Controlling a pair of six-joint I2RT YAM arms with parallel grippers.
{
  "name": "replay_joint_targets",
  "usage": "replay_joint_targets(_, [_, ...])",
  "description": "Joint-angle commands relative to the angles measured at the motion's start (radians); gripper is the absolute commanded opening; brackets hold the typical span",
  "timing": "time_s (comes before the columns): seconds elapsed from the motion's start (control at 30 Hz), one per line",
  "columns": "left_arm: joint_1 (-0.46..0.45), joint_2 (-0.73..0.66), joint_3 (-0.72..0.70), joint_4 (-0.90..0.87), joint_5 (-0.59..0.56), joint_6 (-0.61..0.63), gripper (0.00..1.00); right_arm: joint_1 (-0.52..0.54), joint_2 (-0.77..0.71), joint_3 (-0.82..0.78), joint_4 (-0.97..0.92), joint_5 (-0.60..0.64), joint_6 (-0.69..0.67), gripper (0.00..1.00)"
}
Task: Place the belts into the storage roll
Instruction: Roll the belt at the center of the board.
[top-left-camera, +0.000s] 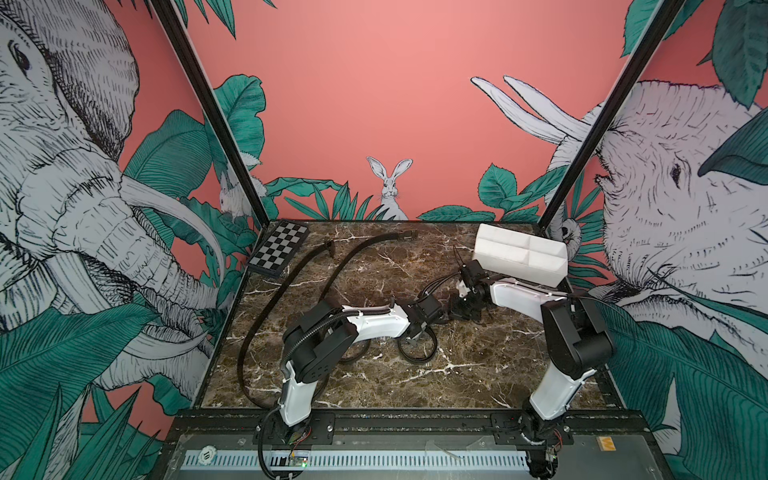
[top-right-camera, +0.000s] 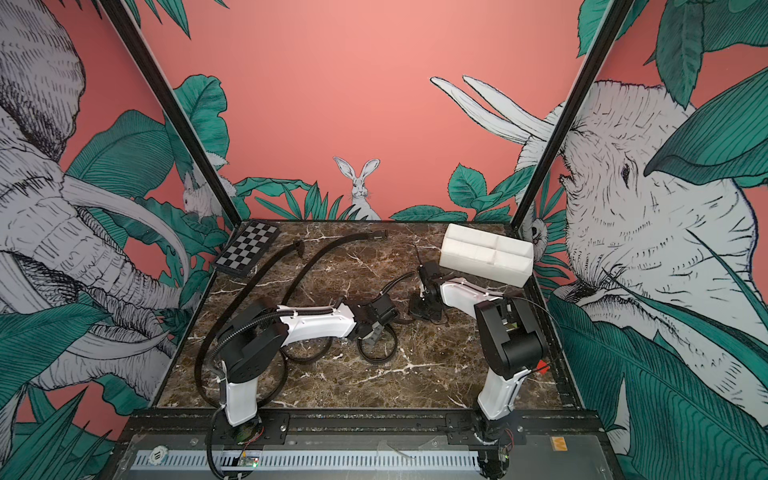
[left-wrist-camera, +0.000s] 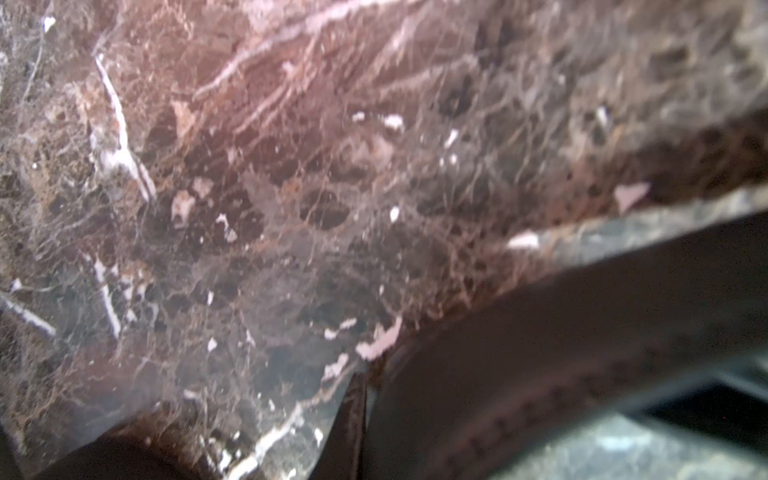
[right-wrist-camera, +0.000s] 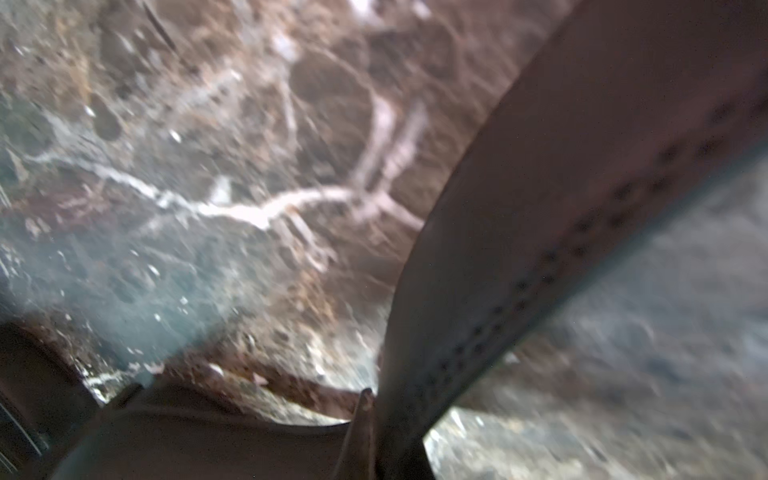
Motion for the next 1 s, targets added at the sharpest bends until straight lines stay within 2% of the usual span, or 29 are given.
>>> replay_joint_targets(0.0, [0.069,0.096,-0.051,-0.059,0.052,-0.047,0.14,-0.053,-0.043,-0.081,-0.105,0.083,-0.018,0.0])
replay_joint_targets(0.1, [0.091,0.115,-0.035,-0.056,0.067,-0.035,0.14,-0.08,-0.062,-0.108,-0.116,0.083,-0.034,0.0])
replay_joint_targets(0.2, [0.107,0.148,-0.011,-0.085,0.073,-0.024,0.22,-0.102,-0.078,-0.116,-0.137,0.094,-0.049,0.0])
replay_joint_targets(0.3, [0.116,0.151,-0.034,-0.078,0.093,-0.028,0.23,-0.122,-0.095,-0.115,-0.155,0.111,-0.056,0.0])
replay_joint_targets(0.53, [0.133,0.149,-0.109,-0.064,0.113,-0.036,0.23,-0.15,-0.081,-0.084,-0.191,0.129,-0.082,0.0])
replay_joint_targets(0.87, [0.15,0.204,-0.1,-0.07,0.106,-0.022,0.22,-0.169,-0.115,-0.134,-0.22,0.144,-0.095,0.0])
replay_joint_targets(0.97, [0.15,0.204,-0.101,-0.082,0.11,-0.007,0.24,-0.171,-0.12,-0.14,-0.226,0.144,-0.095,0.0])
